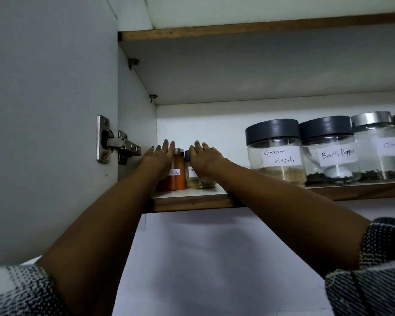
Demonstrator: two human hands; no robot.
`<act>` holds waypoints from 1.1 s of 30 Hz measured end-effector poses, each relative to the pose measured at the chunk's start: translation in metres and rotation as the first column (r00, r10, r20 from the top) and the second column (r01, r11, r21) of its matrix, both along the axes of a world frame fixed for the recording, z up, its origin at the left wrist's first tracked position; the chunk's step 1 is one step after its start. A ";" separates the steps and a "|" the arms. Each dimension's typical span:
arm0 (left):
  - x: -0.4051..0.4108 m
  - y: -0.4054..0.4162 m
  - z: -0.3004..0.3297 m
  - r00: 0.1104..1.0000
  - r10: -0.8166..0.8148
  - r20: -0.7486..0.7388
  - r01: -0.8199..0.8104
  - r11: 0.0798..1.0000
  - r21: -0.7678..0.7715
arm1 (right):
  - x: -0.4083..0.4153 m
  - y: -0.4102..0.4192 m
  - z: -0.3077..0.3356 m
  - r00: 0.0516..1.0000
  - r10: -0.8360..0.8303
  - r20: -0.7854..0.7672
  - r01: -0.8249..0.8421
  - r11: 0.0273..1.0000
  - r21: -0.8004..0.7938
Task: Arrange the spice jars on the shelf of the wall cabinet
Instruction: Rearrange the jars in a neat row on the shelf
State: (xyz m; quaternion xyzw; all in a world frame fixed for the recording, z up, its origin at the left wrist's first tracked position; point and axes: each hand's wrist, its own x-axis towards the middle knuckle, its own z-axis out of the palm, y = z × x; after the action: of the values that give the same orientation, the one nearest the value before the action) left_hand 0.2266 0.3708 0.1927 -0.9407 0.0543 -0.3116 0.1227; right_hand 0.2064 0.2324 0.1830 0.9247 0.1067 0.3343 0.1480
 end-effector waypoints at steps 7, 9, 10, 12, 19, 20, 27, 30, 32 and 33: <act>-0.018 -0.006 0.003 0.980 -0.194 0.035 0.197 0.965 -0.170 | -0.017 0.007 0.008 0.909 0.117 0.399 -0.103 0.993 -0.057; -0.029 -0.010 0.003 0.956 -0.291 0.046 0.294 0.939 -0.179 | -0.026 0.015 0.007 0.876 0.173 0.450 -0.108 0.980 -0.165; -0.035 -0.012 0.001 0.953 -0.297 0.062 0.303 0.943 -0.139 | -0.030 0.019 0.005 0.866 0.200 0.458 -0.105 0.969 -0.225; -0.048 -0.016 0.000 0.953 -0.274 0.129 0.285 0.956 -0.074 | -0.043 0.021 0.006 0.836 0.258 0.485 -0.118 0.947 -0.300; -0.105 -0.041 0.018 0.866 -0.311 0.391 0.382 0.917 -0.117 | -0.105 -0.017 0.051 0.751 0.455 0.479 -0.121 0.808 -0.577; -0.113 -0.048 0.022 0.847 -0.331 0.416 0.408 0.906 -0.109 | -0.113 -0.025 0.057 0.746 0.463 0.479 -0.113 0.797 -0.594; -0.164 -0.094 0.041 0.691 -0.521 0.500 0.635 0.768 -0.077 | -0.179 -0.097 0.085 0.754 0.457 0.472 -0.175 0.833 -0.525; -0.179 -0.108 0.045 0.652 -0.602 0.461 0.682 0.732 -0.009 | -0.203 -0.131 0.091 0.759 0.420 0.498 -0.177 0.869 -0.462; -0.187 -0.117 0.046 0.642 -0.630 0.437 0.690 0.723 0.027 | -0.216 -0.151 0.090 0.761 0.382 0.525 -0.160 0.894 -0.418; -0.190 -0.121 0.046 0.636 -0.639 0.433 0.695 0.718 0.038 | -0.220 -0.159 0.089 0.765 0.365 0.531 -0.152 0.903 -0.401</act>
State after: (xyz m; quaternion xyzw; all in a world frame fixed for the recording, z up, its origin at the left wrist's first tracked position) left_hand 0.0367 0.2500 0.2387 -0.7703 0.3502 -0.5301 -0.0554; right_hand -0.0139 0.0731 0.2722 0.7096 0.2384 0.6009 0.2804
